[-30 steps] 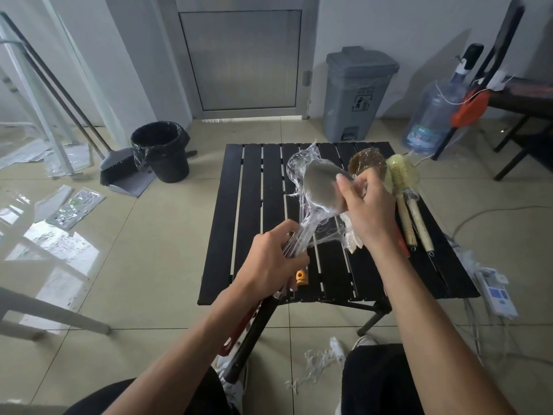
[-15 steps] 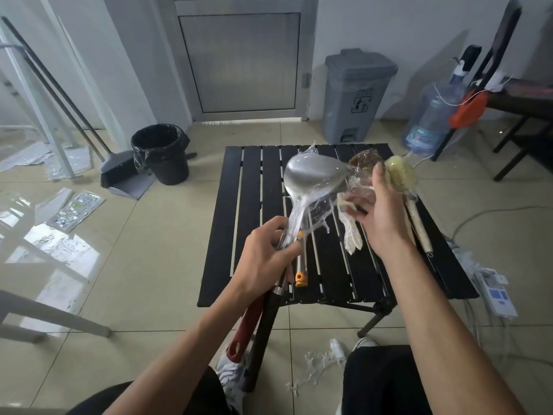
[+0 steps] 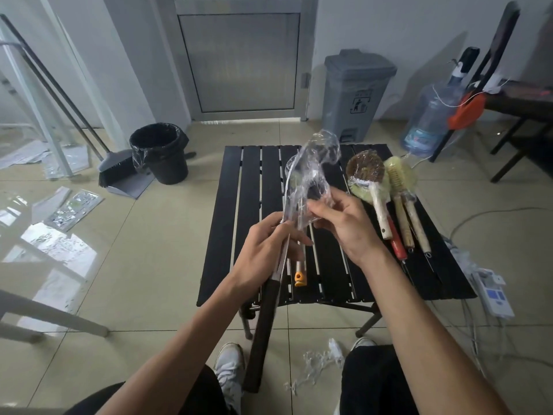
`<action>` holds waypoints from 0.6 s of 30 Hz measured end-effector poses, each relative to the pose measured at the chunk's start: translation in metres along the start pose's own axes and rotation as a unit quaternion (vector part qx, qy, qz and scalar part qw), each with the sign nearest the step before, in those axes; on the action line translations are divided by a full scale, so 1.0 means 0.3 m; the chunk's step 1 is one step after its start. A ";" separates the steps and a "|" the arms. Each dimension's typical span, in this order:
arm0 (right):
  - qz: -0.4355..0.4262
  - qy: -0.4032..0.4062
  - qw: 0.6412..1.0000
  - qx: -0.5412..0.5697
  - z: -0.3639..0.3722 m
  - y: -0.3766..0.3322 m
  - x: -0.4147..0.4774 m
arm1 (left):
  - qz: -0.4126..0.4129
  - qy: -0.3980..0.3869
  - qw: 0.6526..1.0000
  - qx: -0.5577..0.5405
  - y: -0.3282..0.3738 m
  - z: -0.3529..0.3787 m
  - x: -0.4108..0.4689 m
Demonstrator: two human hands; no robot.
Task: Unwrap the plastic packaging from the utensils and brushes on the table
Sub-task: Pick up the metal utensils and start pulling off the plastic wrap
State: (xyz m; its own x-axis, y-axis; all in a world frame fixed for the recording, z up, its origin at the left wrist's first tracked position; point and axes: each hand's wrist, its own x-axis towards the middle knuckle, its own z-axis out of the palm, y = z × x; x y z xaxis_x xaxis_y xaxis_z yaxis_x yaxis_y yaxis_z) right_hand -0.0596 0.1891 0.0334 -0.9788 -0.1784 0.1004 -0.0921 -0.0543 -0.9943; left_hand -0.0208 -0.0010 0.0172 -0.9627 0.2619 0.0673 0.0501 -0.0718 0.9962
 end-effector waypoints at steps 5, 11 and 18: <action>0.001 0.058 0.998 -0.007 -0.047 -0.006 0.006 | -0.002 -0.032 0.996 -0.077 0.012 -0.008 -0.001; 0.026 0.112 0.992 0.048 -0.107 0.004 0.019 | -0.010 -0.093 0.987 -0.127 0.021 -0.020 -0.001; -0.012 0.187 0.979 -0.076 -0.111 -0.052 0.021 | -0.033 -0.107 0.992 -0.058 0.010 -0.007 -0.015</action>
State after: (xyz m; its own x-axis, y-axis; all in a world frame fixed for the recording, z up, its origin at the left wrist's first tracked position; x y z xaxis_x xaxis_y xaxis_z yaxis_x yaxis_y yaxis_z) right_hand -0.0705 0.2215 0.0483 -0.9720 0.1952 0.1311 -0.1138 0.0976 -0.9887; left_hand -0.0167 -0.0045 0.0198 -0.8838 0.4671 0.0259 -0.0532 -0.1554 0.9864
